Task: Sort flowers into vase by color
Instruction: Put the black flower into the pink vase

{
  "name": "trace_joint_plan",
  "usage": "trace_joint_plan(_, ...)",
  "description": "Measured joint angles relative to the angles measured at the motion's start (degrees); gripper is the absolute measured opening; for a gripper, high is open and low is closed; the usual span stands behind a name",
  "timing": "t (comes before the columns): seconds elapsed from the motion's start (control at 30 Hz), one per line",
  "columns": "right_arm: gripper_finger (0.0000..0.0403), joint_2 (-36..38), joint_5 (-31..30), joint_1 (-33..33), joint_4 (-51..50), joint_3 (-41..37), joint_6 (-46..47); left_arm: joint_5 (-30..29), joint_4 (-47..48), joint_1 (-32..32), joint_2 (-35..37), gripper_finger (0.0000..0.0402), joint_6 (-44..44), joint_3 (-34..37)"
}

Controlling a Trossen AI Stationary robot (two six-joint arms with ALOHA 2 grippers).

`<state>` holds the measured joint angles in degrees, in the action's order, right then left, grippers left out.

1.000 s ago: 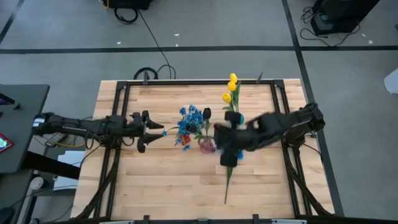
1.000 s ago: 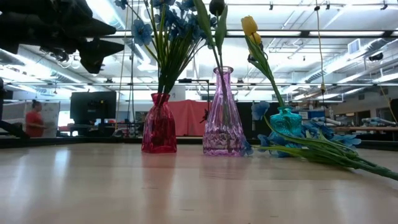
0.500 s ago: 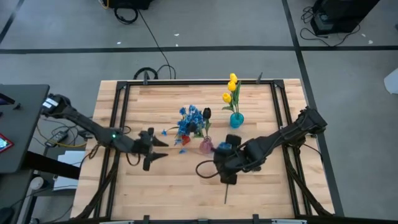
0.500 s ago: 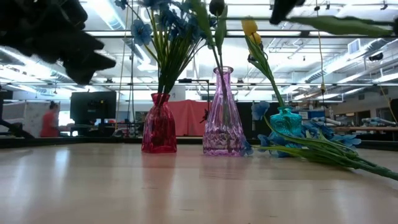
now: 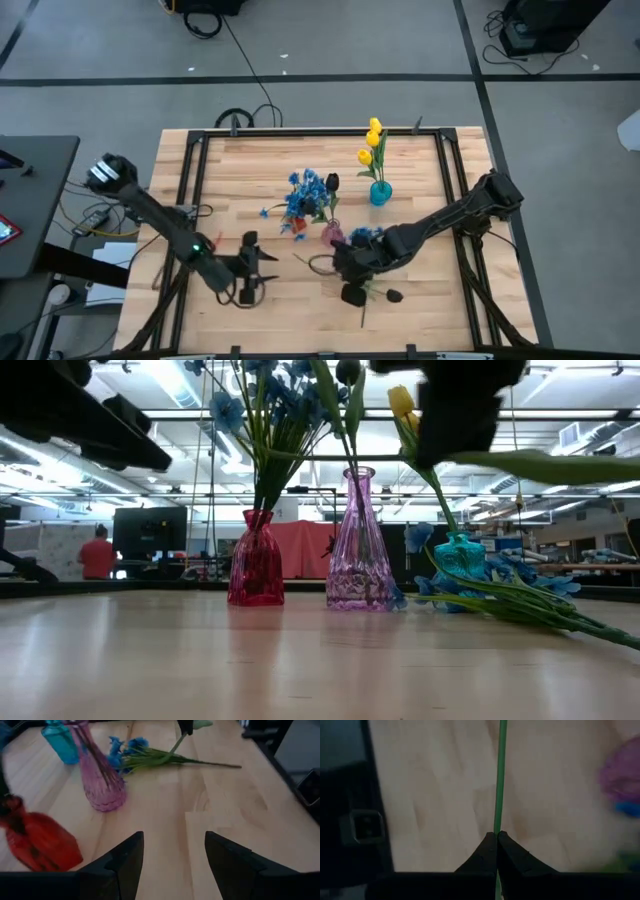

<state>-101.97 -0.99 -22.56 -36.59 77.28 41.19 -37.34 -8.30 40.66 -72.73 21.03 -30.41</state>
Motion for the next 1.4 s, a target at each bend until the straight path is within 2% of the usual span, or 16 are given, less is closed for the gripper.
trace_joint_plan(0.13, 0.0012, 0.0, 3.9, 2.8, 11.2, -4.3, 1.8, -0.3, 0.7, -0.4, -8.8, 0.0218, -0.7, -6.8)
trace_joint_plan(0.27, 0.0012, -0.1, 6.7, 4.4, 16.7, -8.2, 4.4, -1.2, 5.3, -0.6, -18.1, 0.0218, -4.7, -15.2)
trace_joint_plan(0.47, 0.0012, -0.1, 8.7, 5.9, 20.7, -11.9, 6.7, -9.6, 17.8, -0.6, -28.7, 0.0218, -8.7, -27.5)
trace_joint_plan(0.67, 0.0012, -0.1, 13.0, 6.4, 28.2, -13.5, 7.5, -18.4, 19.5, -0.6, -36.9, 0.0218, -23.0, -34.2)
trace_joint_plan(0.8, 0.0012, -0.1, 13.3, 6.3, 27.7, -13.5, 8.7, -26.4, 19.4, -0.4, -40.3, 0.0218, -30.5, -37.8)
trace_joint_plan(0.87, 0.0012, -0.1, 13.7, 6.2, 28.6, -13.5, 9.3, -27.2, 19.2, -0.4, -41.5, 0.0218, -35.0, -39.0)
trace_joint_plan(1.03, 0.0012, -0.1, 14.6, 6.0, 30.6, -13.5, 10.0, -29.5, 17.8, -1.3, -43.8, 0.0209, -39.6, -40.4)
trace_joint_plan(1.13, 0.0012, -0.1, 14.6, 5.8, 30.6, -13.5, 10.4, -31.5, 16.2, -1.9, -43.9, 0.0186, -42.5, -40.5)
trace_joint_plan(1.4, 0.0012, -0.1, 15.2, 5.8, 32.0, -13.5, 10.4, -31.2, 15.0, -3.7, -43.9, 0.0091, -46.3, -40.5)
